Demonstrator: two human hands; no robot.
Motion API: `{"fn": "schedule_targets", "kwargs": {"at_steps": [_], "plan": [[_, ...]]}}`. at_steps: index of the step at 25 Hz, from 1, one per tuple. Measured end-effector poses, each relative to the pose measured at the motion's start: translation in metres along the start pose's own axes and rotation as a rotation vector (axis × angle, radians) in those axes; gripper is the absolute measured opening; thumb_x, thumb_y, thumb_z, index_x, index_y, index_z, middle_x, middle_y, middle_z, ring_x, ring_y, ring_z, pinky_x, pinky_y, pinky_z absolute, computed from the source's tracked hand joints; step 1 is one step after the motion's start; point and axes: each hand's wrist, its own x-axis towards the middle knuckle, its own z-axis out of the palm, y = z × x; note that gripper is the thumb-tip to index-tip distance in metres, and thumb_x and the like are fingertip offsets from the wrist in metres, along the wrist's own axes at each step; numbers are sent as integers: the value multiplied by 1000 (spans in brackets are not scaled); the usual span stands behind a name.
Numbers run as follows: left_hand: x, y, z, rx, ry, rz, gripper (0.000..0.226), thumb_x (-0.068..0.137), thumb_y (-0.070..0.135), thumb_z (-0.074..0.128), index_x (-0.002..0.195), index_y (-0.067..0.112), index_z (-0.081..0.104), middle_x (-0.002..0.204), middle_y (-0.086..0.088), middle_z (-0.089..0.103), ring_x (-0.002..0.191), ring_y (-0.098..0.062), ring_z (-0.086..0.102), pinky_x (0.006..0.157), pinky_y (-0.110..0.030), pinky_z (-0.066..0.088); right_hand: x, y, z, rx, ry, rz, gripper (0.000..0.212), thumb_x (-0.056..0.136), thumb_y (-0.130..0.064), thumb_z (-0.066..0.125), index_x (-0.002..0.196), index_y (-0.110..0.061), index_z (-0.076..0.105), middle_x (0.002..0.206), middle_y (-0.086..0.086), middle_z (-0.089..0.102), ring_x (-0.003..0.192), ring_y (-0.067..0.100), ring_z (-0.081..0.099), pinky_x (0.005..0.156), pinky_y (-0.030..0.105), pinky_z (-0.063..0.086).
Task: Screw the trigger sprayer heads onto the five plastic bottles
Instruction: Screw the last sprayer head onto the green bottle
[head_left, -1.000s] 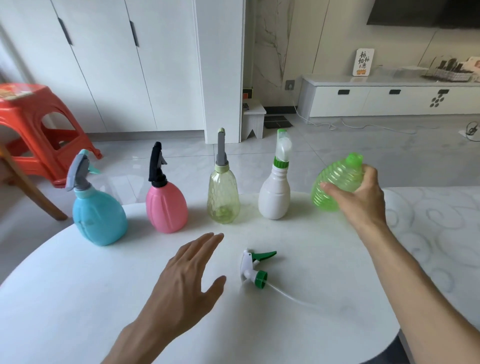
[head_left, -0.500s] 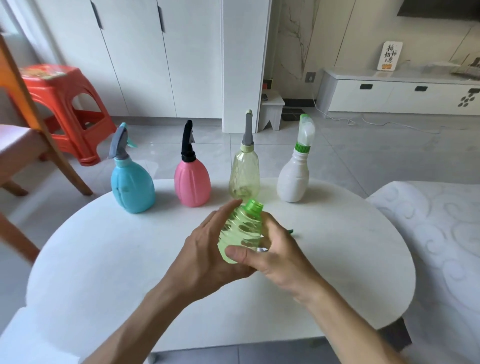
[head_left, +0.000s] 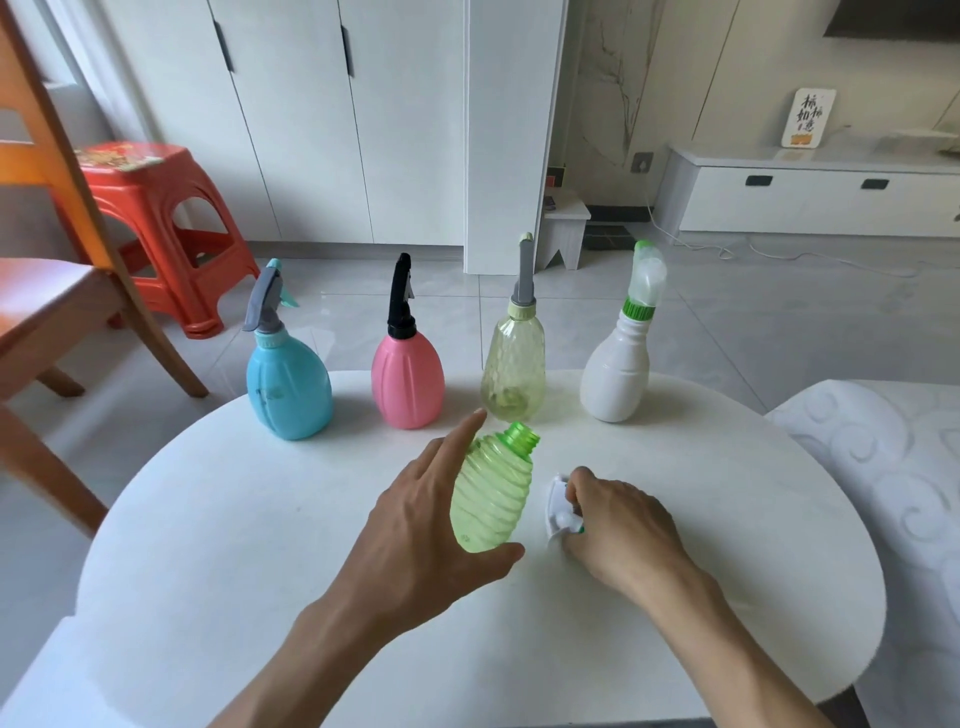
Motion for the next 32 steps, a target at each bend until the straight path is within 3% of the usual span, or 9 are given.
{"fn": "schedule_targets", "kwargs": {"at_steps": [2, 4, 6, 8, 11, 14, 21, 25, 32], "plan": [[1, 2, 2, 109, 14, 45, 108, 64, 48, 85, 154, 30, 29, 140, 25, 43, 120, -2, 47, 95, -18, 39, 1, 2, 1, -90, 41, 30, 25, 86, -34, 57, 96, -23, 37, 100, 0, 68, 95, 29, 63, 69, 33, 34], [1, 3, 3, 293, 46, 108, 104, 62, 37, 89, 151, 23, 39, 143, 1, 53, 123, -26, 55, 94, -38, 49, -1, 3, -2, -39, 92, 30, 26, 86, -37, 60, 92, -25, 37, 94, -3, 69, 86, 27, 62, 66, 32, 34], [3, 3, 4, 396, 49, 113, 102, 58, 31, 92, 148, 19, 45, 139, -10, 58, 117, -36, 60, 88, -47, 54, 0, 3, -13, 331, 141, 31, 22, 85, -36, 69, 91, -26, 50, 83, -9, 75, 78, 20, 66, 62, 29, 40], [4, 2, 4, 415, 40, 78, 101, 58, 31, 92, 147, 17, 47, 138, -12, 58, 115, -37, 61, 85, -47, 56, 5, 6, -30, 910, 257, 36, 20, 86, -19, 76, 98, -23, 61, 74, -8, 78, 67, 12, 68, 63, 25, 48], [5, 0, 2, 457, 13, 46, 102, 57, 32, 92, 147, 17, 47, 136, -12, 59, 112, -36, 62, 81, -47, 56, 9, 23, -56, 1524, 430, 64, 25, 90, -5, 69, 109, -21, 65, 90, 3, 77, 77, 17, 69, 72, 25, 53], [3, -1, 4, 495, -33, 26, 102, 59, 35, 90, 149, 22, 44, 139, -9, 57, 113, -33, 61, 82, -45, 55, 9, 43, -68, 1813, 515, 101, 29, 97, -10, 60, 125, -15, 63, 107, 8, 74, 89, 19, 73, 79, 30, 55], [3, -2, 8, 446, -46, 18, 103, 61, 37, 88, 151, 22, 40, 140, -8, 55, 115, -32, 59, 83, -43, 54, 8, 48, -64, 1913, 589, 153, 32, 99, -12, 57, 132, -13, 57, 113, 8, 70, 90, 17, 72, 78, 29, 54], [3, -2, 11, 422, -39, 42, 103, 61, 39, 88, 151, 22, 40, 138, -7, 56, 113, -32, 59, 82, -42, 55, 7, 31, -52, 1875, 564, 113, 34, 98, -8, 59, 131, -15, 57, 105, 5, 74, 89, 19, 72, 82, 32, 52], [3, 0, 11, 355, -10, 42, 100, 66, 44, 84, 152, 24, 37, 142, -2, 53, 115, -28, 58, 85, -40, 54, 2, -9, -23, 1819, 318, -96, 49, 83, -5, 68, 131, -8, 58, 112, 11, 76, 107, 30, 69, 86, 32, 54]]}}
